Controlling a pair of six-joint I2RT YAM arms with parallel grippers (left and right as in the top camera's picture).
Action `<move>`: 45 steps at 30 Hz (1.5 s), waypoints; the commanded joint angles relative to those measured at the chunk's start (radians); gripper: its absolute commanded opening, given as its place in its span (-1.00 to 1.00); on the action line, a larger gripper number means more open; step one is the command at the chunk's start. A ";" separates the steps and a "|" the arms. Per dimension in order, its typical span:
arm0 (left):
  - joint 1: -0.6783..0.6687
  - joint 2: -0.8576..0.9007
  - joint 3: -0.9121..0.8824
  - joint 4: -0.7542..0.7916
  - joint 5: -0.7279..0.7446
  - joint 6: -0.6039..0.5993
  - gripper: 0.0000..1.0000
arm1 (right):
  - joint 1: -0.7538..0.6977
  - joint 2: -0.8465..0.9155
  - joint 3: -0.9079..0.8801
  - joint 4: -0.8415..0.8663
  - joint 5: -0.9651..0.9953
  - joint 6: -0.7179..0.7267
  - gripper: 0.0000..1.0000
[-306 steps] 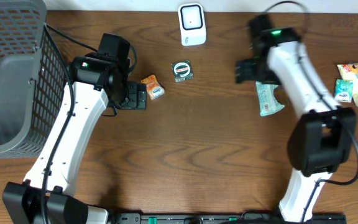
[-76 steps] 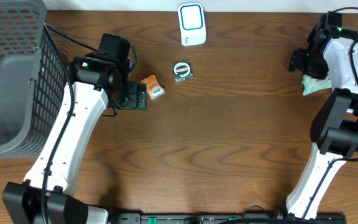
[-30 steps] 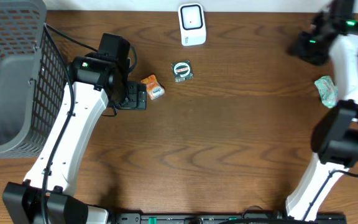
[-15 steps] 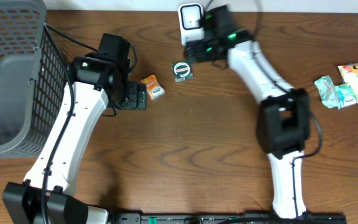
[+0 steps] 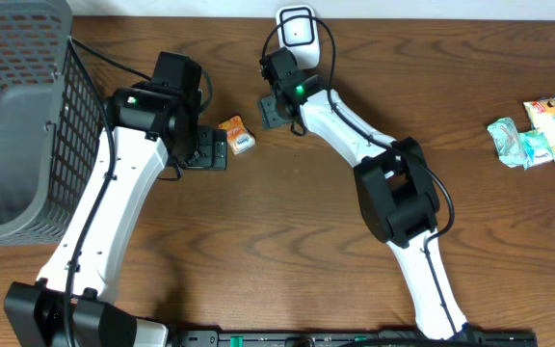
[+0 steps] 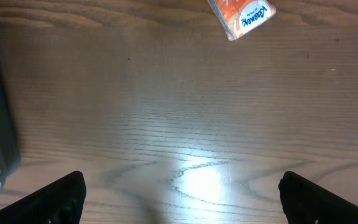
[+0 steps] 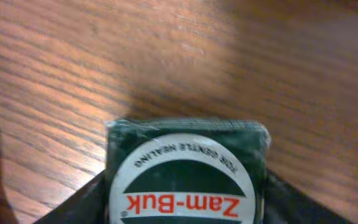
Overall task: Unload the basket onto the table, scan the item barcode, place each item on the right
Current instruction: 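Grasp the Zam-Buk tin with the right gripper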
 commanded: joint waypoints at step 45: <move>0.000 0.002 -0.002 -0.003 -0.005 -0.005 0.96 | -0.044 -0.055 0.003 -0.409 -0.044 0.059 0.55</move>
